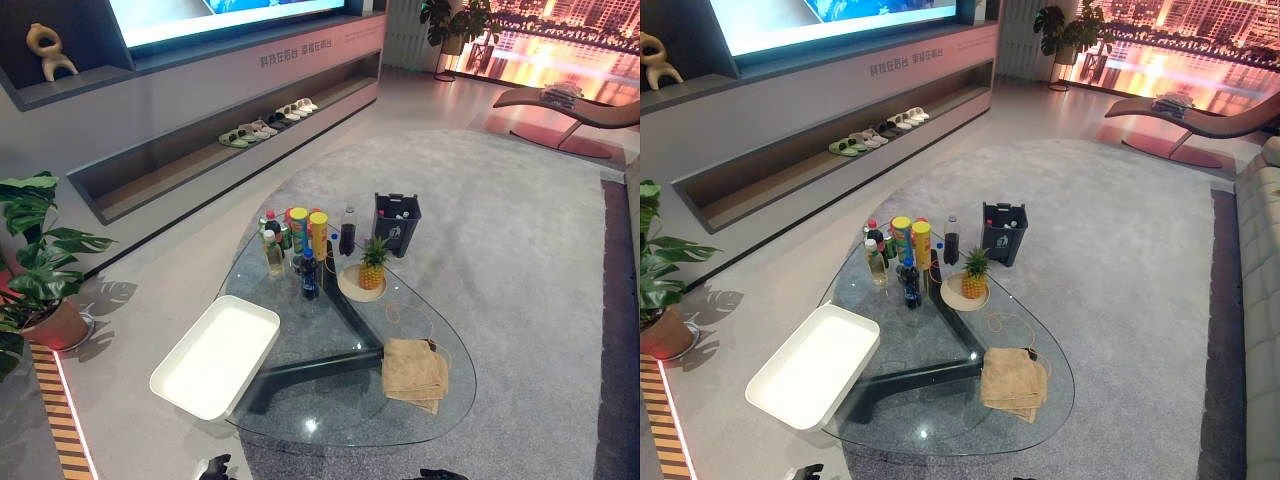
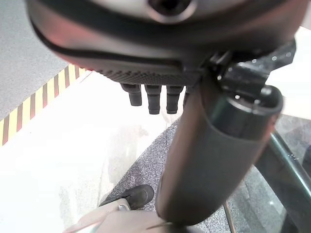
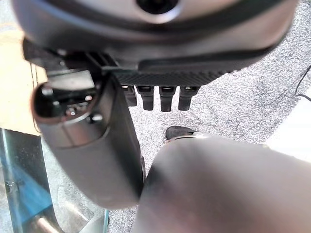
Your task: Wipe the table with a cloth and put it in the basket.
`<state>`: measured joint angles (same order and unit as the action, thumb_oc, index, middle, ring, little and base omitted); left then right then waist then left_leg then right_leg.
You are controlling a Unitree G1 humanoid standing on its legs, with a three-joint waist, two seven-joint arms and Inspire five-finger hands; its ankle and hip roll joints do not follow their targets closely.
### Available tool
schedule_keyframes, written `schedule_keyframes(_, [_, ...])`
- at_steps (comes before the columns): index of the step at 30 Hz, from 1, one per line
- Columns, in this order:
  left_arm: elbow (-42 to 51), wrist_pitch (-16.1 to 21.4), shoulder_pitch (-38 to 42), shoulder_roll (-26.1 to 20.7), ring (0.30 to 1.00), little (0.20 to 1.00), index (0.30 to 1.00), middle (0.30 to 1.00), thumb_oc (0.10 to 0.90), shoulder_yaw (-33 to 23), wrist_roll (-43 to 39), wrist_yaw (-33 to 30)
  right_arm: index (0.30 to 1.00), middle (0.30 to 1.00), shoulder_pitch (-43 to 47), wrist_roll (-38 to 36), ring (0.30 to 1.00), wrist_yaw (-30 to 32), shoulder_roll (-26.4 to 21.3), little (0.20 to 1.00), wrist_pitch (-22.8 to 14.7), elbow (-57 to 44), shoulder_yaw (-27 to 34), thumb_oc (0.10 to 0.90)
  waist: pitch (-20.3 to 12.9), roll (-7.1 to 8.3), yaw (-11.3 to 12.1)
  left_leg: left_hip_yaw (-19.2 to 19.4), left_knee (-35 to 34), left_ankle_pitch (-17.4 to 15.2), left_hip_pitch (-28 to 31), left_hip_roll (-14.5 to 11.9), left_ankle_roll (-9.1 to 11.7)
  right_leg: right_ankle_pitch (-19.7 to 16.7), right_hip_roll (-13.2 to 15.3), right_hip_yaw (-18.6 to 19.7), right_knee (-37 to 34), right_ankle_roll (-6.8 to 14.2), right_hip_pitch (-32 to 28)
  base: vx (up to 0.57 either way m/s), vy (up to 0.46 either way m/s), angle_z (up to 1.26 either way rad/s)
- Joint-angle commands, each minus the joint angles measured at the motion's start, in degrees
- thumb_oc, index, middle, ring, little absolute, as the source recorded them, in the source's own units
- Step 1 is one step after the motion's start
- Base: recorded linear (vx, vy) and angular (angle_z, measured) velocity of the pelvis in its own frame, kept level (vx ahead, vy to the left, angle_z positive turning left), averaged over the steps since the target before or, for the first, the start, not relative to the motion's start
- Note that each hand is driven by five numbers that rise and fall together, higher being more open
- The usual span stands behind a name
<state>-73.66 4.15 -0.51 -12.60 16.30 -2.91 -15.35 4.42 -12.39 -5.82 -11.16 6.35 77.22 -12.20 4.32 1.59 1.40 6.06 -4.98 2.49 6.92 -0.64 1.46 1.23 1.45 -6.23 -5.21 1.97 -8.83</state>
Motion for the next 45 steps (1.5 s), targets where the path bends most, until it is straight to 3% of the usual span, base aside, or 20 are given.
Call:
schedule_keyframes(1, [-3.14, 1.84, 5.02, 1.53, 0.9, 0.9, 0.9, 0.9, 0.8, 0.9, -0.32, -0.17, 0.9, 0.9, 2.01, 1.73, 0.9, 0.91, -0.76, 0.9, 1.72, 4.01, -3.26, 0.8, 1.74, 0.22, 0.47, 0.6, -0.02, -4.85, 1.66, -1.93, 0.89, -1.13, 5.14, -4.74, 1.59, 4.42, 0.4, 0.0, 0.0, 0.0])
schedule_keyframes(9, [-3.24, 1.38, 5.28, 1.41, 0.9, 0.9, 0.9, 0.9, 0.8, 0.85, -0.2, 0.26, 0.9, 0.9, 2.18, 3.17, 0.9, 1.22, -0.81, 0.9, 0.31, 3.7, -3.76, 0.8, 1.65, 0.34, 0.54, 0.6, -0.02, -4.95, 1.77, -1.89, 0.82, -1.11, 5.11, -4.68, 1.54, 4.43, 0.27, 0.0, 0.0, 0.0])
schedule_keyframes(20, [-2.73, 1.33, 5.38, 0.59, 0.9, 0.9, 0.9, 0.9, 0.8, 1.21, 0.54, 0.85, 0.9, 0.9, 3.95, 2.4, 0.9, 0.51, -1.62, 0.9, -8.49, -1.15, -5.4, 0.8, 1.96, 0.89, 1.17, 0.3, -0.02, -4.76, 1.69, -1.93, 1.0, -1.29, 5.25, -4.94, 1.67, 4.64, 0.35, 0.0, 0.0, 0.0])
schedule_keyframes(28, [0.47, 0.36, 3.61, -1.14, 0.9, 0.9, 0.9, 0.9, 0.8, 2.48, -0.11, 0.68, 0.9, 0.9, 3.8, -4.6, 0.9, -0.59, -3.98, 0.9, -8.09, -18.1, -8.86, 0.8, 2.93, 2.13, 1.48, 0.53, 0.12, -4.17, 0.92, -2.33, 1.05, -1.82, 5.33, -4.87, 1.98, 4.81, 1.36, 0.01, -0.032, 0.0])
schedule_keyframes(29, [1.9, 0.44, 2.1, -1.21, 0.9, 0.9, 0.9, 0.9, 0.8, 2.52, -0.6, 0.2, 0.9, 0.9, 2.99, -5.74, 0.9, 3.15, -5.05, 0.9, -5.52, -29.88, -9.88, 0.8, 3.24, 2.27, 1.03, 0.62, 0.17, -4.11, 0.54, -2.32, 0.95, -1.97, 5.25, -4.68, 1.9, 4.66, 1.88, 0.0, 0.0, 0.0])
schedule_keyframes(34, [4.47, 1.03, -0.13, -1.2, 0.9, 0.9, 0.9, 0.9, 0.8, 2.05, -1.89, -0.36, 0.9, 0.9, 1.26, -2.2, 0.9, 10.66, -7.12, 0.9, -3.4, -49.34, -11.04, 0.8, 3.98, 1.89, -0.44, 1.13, 0.59, -4.15, -0.33, -2.32, 0.95, -2.09, 5.33, -3.87, 2.1, 4.56, 3.36, 0.0, 0.009, -0.01])
schedule_keyframes(39, [5.83, 1.41, 0.21, -0.99, 0.9, 0.9, 0.9, 0.9, 0.8, 2.77, -4.31, -0.33, 0.9, 0.9, 2.59, 5.07, 0.9, 22.29, -9.6, 0.9, -5.98, -56.86, -10.48, 0.8, 5.88, 1.29, -1.27, 1.91, 2.99, -4.77, -2.63, -2.35, 0.76, -1.85, 5.47, -2.98, 3.45, 4.37, 6.0, -0.02, 0.04, -0.05])
schedule_keyframes(40, [6.42, 1.77, 1.26, -1.1, 0.9, 0.9, 0.9, 0.9, 0.8, 3.33, -5.93, -0.58, 0.9, 0.9, 4.28, 7.01, 0.9, 25.99, -10.77, 0.9, -6.12, -58.57, -9.85, 0.8, 7.64, 1.09, -1.39, 1.85, 3.85, -4.72, -4.35, -2.31, 0.57, -1.7, 5.33, -2.58, 4.55, 4.21, 7.82, -0.17, 0.03, -0.09])
schedule_keyframes(45, [7.86, 2.53, 5.36, -2.0, 0.9, 0.9, 0.9, 0.9, 0.8, 4.53, -8.36, -0.64, 0.9, 0.9, 11.45, 10.14, 0.9, 33.38, -13.42, 0.9, -6.37, -59.6, -7.86, 0.8, 13.38, 0.59, -1.4, 1.31, 4.75, -3.72, -9.33, -2.16, 0.16, -0.96, 4.7, -2.4, 8.51, 3.75, 13.61, -0.18, 0.013, -0.05])
